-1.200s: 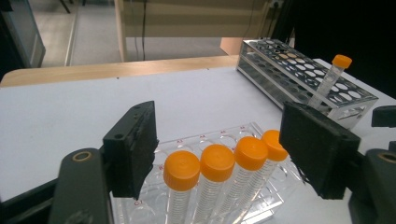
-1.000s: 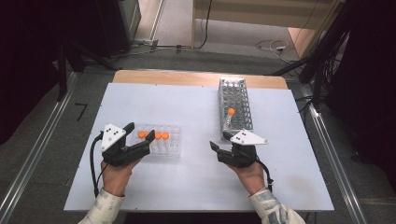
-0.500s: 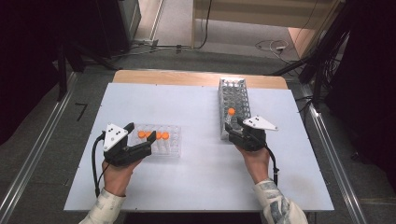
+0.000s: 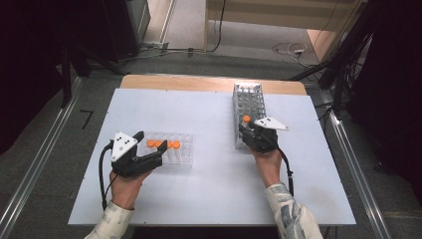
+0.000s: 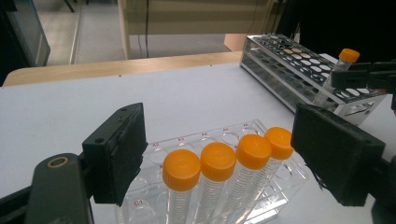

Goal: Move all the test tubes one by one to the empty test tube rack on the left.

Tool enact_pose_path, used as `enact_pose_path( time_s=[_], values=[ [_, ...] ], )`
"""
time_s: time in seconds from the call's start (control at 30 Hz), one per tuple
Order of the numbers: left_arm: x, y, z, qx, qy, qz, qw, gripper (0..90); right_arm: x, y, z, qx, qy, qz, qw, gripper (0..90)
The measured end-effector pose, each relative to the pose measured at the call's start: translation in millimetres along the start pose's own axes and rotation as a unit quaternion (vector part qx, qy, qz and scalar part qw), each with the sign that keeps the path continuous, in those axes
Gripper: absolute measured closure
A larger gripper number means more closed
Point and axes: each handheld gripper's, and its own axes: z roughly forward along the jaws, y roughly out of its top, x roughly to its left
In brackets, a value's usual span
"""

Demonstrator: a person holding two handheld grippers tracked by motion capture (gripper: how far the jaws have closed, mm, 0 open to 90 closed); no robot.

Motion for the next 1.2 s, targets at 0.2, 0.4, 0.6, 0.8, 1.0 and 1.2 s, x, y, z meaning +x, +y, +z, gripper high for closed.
enact_pose_path(
  time_s=[0.2,0.4,0.6,0.8,1.0,1.2],
  values=[
    [0.7,0.1,-0.4,-0.002,0.001,-0.001,1.0000,17.9,0.9,0.2,7.5,0.006,-0.005,-0.001,1.0000,62.7],
    [0.2,-0.2,0.1,-0.001,0.001,-0.001,1.0000,17.9,1.8,0.5,8.7,0.005,-0.011,-0.005,0.9999,68.1],
    [-0.2,-0.4,0.2,-0.001,-0.001,-0.001,1.0000,17.9,1.2,2.7,5.4,-0.003,-0.011,-0.003,0.9999,71.4],
    [-0.1,-0.2,-0.1,-0.002,-0.001,-0.002,1.0000,17.8,2.6,10.9,-5.8,-0.024,-0.011,-0.008,0.9996,71.8],
    [-0.3,0.5,-1.2,-0.005,-0.002,-0.003,1.0000,17.8,4.3,21.2,-21.3,-0.041,-0.015,-0.015,0.9989,71.9],
    [-0.5,1.5,-2.5,-0.008,0.000,-0.003,1.0000,17.8,3.3,29.5,-40.1,-0.063,-0.016,-0.019,0.9977,72.0]
  ],
)
